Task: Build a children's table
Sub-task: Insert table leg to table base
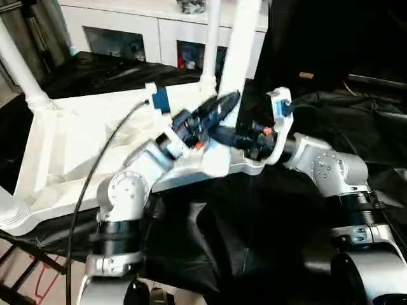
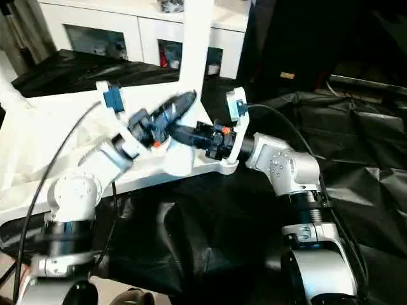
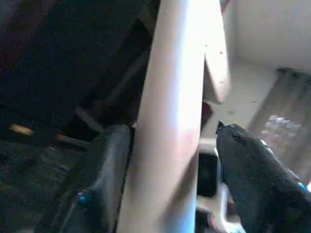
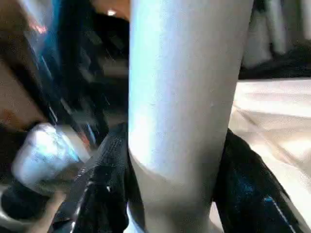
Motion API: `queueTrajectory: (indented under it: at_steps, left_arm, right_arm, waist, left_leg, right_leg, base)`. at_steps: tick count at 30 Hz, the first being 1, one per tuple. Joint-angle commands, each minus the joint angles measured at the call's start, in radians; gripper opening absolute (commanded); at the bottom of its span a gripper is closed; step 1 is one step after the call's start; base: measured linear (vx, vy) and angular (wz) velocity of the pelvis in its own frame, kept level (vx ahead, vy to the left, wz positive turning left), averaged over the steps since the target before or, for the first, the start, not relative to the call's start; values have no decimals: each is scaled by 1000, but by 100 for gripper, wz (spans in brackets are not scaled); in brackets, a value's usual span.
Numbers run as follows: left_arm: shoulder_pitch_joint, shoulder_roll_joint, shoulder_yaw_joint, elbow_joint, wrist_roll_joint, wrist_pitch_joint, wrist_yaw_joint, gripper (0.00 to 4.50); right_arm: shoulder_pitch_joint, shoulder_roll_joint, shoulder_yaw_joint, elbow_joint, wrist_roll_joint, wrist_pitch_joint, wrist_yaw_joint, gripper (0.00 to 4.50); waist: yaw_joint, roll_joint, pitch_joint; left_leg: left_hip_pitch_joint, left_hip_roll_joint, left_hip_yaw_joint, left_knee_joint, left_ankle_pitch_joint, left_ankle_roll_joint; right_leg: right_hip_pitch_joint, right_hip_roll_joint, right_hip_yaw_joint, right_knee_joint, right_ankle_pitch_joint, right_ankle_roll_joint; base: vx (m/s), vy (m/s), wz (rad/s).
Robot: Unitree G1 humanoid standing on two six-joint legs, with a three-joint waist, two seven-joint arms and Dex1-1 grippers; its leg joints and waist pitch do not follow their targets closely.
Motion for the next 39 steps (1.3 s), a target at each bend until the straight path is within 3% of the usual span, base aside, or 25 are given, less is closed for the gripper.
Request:
queueTrajectory:
  at_steps: [1, 6, 7, 9, 16, 17, 18, 22, 25, 31, 32, 37, 39]
  left_arm:
    - [-33, 13, 2, 4, 32, -19, 22, 313]
    - [-66, 72, -68, 37, 183, -33, 118, 313]
    - [-77, 77, -94, 49, 230, -40, 163, 313]
    - [-99, 53, -94, 77, 256, -51, 237, 313]
    - [-132, 7, -78, 171, 327, -62, 420, 313]
    - [-144, -3, -57, 210, 352, -89, 485, 313]
    - [-149, -6, -46, 223, 363, -99, 517, 313]
    - [-164, -20, 6, 256, 390, -162, 636, 273]
    - [-164, -21, 10, 256, 392, -175, 644, 239]
    - [-169, -40, 18, 250, 384, -208, 666, 215]
    - [-168, -45, 9, 248, 373, -219, 639, 210]
    - [-164, -30, -24, 238, 343, -237, 515, 204]
    - [-162, -11, -42, 231, 320, -226, 432, 193]
  right_arm:
    - [7, 3, 13, 7, -36, -25, -32, 187]
    - [-12, 31, 37, 11, -148, -124, -217, 187]
    - [-10, 31, 78, 4, -209, -165, -262, 187]
    - [-10, 59, 97, -13, -251, -185, -335, 187]
    - [-12, 126, 115, -34, -309, -227, -459, 187]
    - [-10, 144, 114, -32, -320, -241, -499, 187]
    - [-9, 151, 112, -31, -324, -246, -517, 187]
    - [0, 185, 100, -33, -340, -258, -590, 187]
    - [2, 189, 101, -35, -340, -258, -596, 187]
    - [13, 211, 105, -51, -347, -260, -622, 187]
    - [15, 216, 107, -53, -347, -268, -626, 243]
    - [20, 201, 111, -71, -316, -242, -565, 273]
    - [21, 180, 103, -83, -273, -196, -504, 296]
  waist:
    - [1, -5, -83]
    - [-4, -3, -82]
    - [-4, -6, -82]
    - [-3, -4, -83]
    - [-4, -6, -84]
    - [-3, 0, -84]
    - [-5, 0, -85]
    - [-7, -2, -85]
    - [-6, -1, -85]
    - [-6, 2, -83]
    - [-6, 3, -84]
    - [-5, 5, -84]
    - [-5, 7, -84]
  left_leg:
    - [44, 46, -24, -67, -88, 14]
    - [46, 45, -24, -69, -103, -13]
    - [45, 47, -25, -70, -100, -17]
    - [47, 45, -24, -68, -93, -24]
    - [43, 43, -26, -68, -102, -9]
    - [43, 43, -26, -68, -100, -9]
    - [43, 43, -26, -68, -99, -10]
    - [43, 42, -27, -69, -114, -12]
    - [43, 44, -28, -70, -117, -14]
    - [44, 43, -28, -72, -138, -25]
    - [44, 43, -28, -72, -139, -27]
    - [45, 43, -29, -73, -144, -27]
    - [46, 42, -29, -72, -144, -22]
  right_leg:
    - [48, -51, 30, -57, 21, -236]
    - [45, -52, 31, -57, -10, -214]
    - [45, -52, 31, -58, -4, -212]
    - [43, -50, 32, -56, 7, -207]
    - [47, -52, 33, -57, 32, -208]
    - [46, -51, 33, -57, 33, -209]
    - [45, -48, 34, -57, 41, -206]
    - [46, -49, 32, -58, 39, -201]
    - [46, -50, 32, -58, 34, -204]
    - [44, -49, 32, -60, 29, -198]
    - [44, -49, 32, -60, 29, -197]
    - [45, -48, 32, -59, 30, -189]
    - [46, -48, 32, -58, 42, -194]
  base:
    - [0, 0, 0]
    - [0, 0, 0]
    - [0, 0, 0]
    - [0, 0, 0]
    - [0, 0, 0]
    - [0, 0, 0]
    - [0, 0, 0]
    - [0, 0, 0]
    - [0, 0, 0]
    - [0, 0, 0]
    - [0, 0, 0]
    - [0, 0, 0]
    - [0, 0, 0]
